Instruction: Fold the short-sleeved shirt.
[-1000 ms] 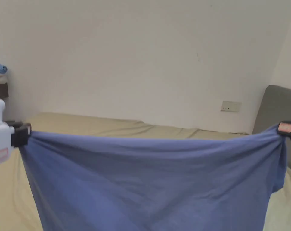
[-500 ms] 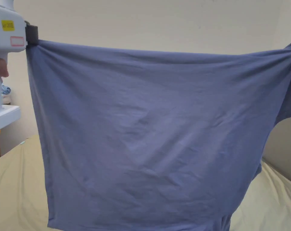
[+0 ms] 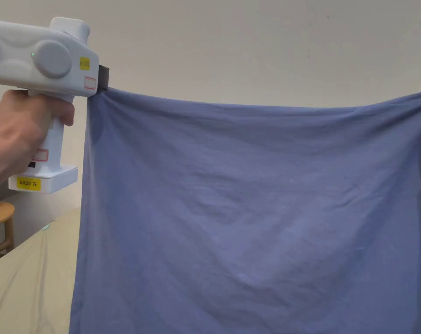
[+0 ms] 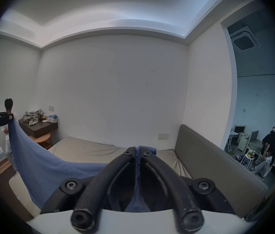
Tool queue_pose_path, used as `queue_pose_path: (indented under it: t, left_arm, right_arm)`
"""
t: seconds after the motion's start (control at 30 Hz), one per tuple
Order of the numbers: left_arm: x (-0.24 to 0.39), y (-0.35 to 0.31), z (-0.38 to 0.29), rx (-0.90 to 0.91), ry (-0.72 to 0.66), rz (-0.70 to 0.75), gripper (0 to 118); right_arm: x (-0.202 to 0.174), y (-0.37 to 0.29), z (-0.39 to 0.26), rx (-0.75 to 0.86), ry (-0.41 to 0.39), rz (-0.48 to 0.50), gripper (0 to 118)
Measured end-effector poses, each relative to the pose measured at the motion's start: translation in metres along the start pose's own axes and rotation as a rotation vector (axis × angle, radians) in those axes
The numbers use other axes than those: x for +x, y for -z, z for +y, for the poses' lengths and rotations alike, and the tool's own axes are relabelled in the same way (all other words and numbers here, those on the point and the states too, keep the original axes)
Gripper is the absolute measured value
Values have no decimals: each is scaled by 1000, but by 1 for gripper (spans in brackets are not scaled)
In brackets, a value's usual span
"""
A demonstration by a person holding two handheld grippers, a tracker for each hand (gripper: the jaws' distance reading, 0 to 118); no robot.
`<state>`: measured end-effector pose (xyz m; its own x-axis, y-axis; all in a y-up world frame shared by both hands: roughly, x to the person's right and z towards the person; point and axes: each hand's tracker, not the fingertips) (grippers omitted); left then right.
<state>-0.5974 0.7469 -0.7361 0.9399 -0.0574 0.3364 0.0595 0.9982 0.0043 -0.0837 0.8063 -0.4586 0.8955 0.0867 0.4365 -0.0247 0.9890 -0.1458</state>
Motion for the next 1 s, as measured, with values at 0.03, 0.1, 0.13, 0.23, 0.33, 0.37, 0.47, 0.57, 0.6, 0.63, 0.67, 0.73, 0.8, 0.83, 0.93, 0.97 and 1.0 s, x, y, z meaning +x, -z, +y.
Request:
queue_pose_path:
  t: [0.03, 0.1, 0.13, 0.23, 0.33, 0.37, 0.47, 0.57, 0.6, 0.63, 0.67, 0.73, 0.8, 0.83, 0.93, 0.97, 1.0]
  left_arm:
    - [4, 14, 1, 15, 22, 23, 2]
    - [16, 37, 5, 32, 21, 31, 2]
    - [19, 53, 6, 34, 5, 25, 2]
    - [25, 105, 10, 7, -44, 10, 2]
    - [31, 155, 8, -10, -39, 10, 2]
    - [34, 169, 5, -21, -11, 26, 2]
    - [41, 212, -7, -37, 10, 54, 2]
    - [47, 240, -20, -54, 21, 51, 2]
    - [49, 247, -28, -54, 32, 57, 2]
    - [51, 255, -36, -66, 39, 53, 2]
    - [53, 260, -42, -86, 51, 54, 2]
    - [54, 270, -61, -103, 53, 27, 2]
    - [57, 279, -80, -138, 88, 22, 2]
    - [58, 282, -92, -144, 93, 24, 2]
    - [59, 287, -133, -210, 47, -14, 2]
    - [60, 289, -146, -241, 22, -32, 2]
    - [61, 287, -164, -269, 2, -52, 2]
  right_arm:
    - [-3, 14, 4, -2, 9, -16, 3]
    - [-14, 44, 11, -11, 5, -34, 3]
    - [-29, 47, 11, -10, -24, -45, 3]
    - [-53, 87, 16, -2, -97, -65, 3]
    - [-50, 155, 26, -7, -83, -67, 3]
    - [-51, 170, 26, -3, -56, -66, 3]
    - [-58, 220, 22, -15, -30, -68, 3]
    - [-75, 245, 8, -13, -125, -103, 3]
    - [-80, 254, 3, -5, -147, -115, 3]
    - [-83, 262, -3, -8, -141, -115, 3]
    - [-76, 284, -2, -20, -144, -98, 3]
    - [-77, 305, -13, -50, -163, -92, 3]
    - [-79, 307, -29, -48, -169, -89, 3]
    - [-79, 308, -39, -61, -162, -92, 3]
    - [-76, 319, -82, -118, -132, -70, 3]
    - [-74, 322, -98, -129, -129, -63, 3]
    - [-71, 326, -118, -153, -119, -61, 3]
